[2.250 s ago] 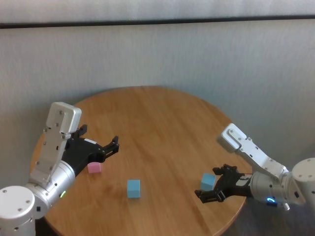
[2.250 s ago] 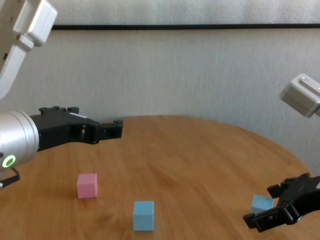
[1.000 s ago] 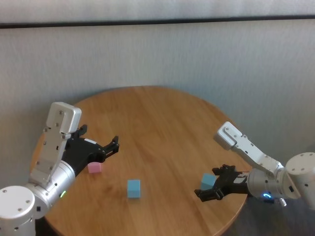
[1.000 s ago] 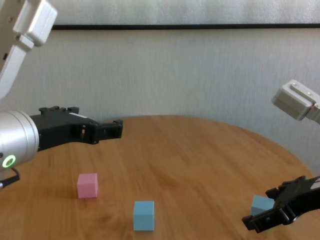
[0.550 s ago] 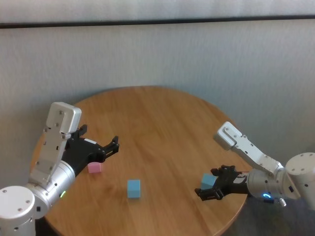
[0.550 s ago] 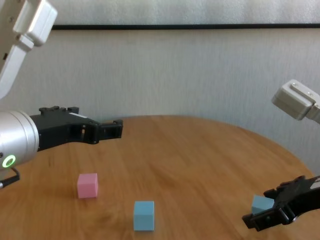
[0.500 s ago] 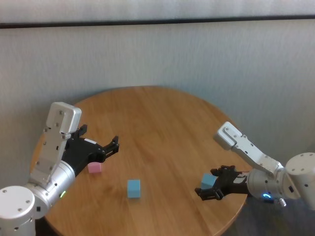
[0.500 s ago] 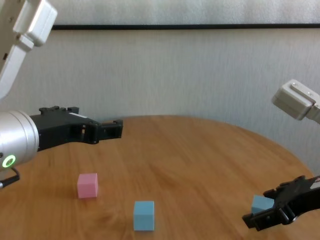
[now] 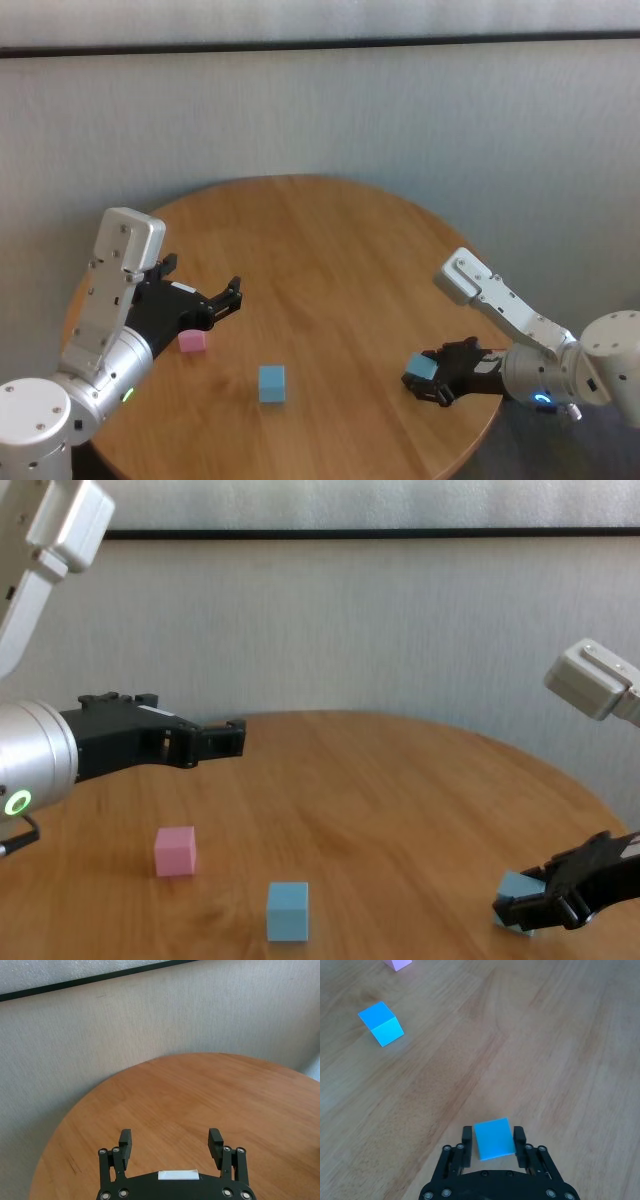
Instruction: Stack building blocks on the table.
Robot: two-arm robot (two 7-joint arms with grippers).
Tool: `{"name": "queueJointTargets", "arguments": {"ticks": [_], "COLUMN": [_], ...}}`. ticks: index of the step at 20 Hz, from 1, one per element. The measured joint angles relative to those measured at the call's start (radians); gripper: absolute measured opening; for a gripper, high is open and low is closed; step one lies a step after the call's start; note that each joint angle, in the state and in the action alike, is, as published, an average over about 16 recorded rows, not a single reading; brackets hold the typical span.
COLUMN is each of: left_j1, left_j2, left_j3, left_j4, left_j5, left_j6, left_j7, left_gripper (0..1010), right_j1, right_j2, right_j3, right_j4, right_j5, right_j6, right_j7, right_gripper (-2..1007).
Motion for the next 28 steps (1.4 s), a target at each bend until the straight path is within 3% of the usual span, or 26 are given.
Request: {"name": "queueJointTargets", "arguments": {"ticks": [8,13,19,23,28], "left_j1": [0.000,0.000,0.000,0.000,0.000], "left_j2": [0.000,0.000,0.000,0.000,0.000], "left_j3": [0.000,0.000,0.000,0.000,0.000], "left_j4": [0.000,0.000,0.000,0.000,0.000], "left_j5": [0.000,0.000,0.000,0.000,0.000], "left_j6": [0.000,0.000,0.000,0.000,0.000], "left_j7": [0.000,0.000,0.000,0.000,0.000], "left_gripper": [999,999,999,999,999], "right_j1": [-0.003,0.007,0.032,0.051,0.071], "right_j2": [-0.019,-0.057,-0.120,-0.157,-0.183], "right_j3": [0.001,-0.011,-0.043,-0.072,-0.108], "right_j4": [-0.019,-0.036,-0.050,-0.050,-0.048], "right_j5": [-0.002,-0.011,-0.025,-0.031,-0.035], "right_j6": [-0.034,-0.077,-0.111,-0.106,-0.070], "right_j7": [-0.024,-0.044,-0.055,-0.047,-0.029], "right_gripper": [394,370,370,370,370]}}
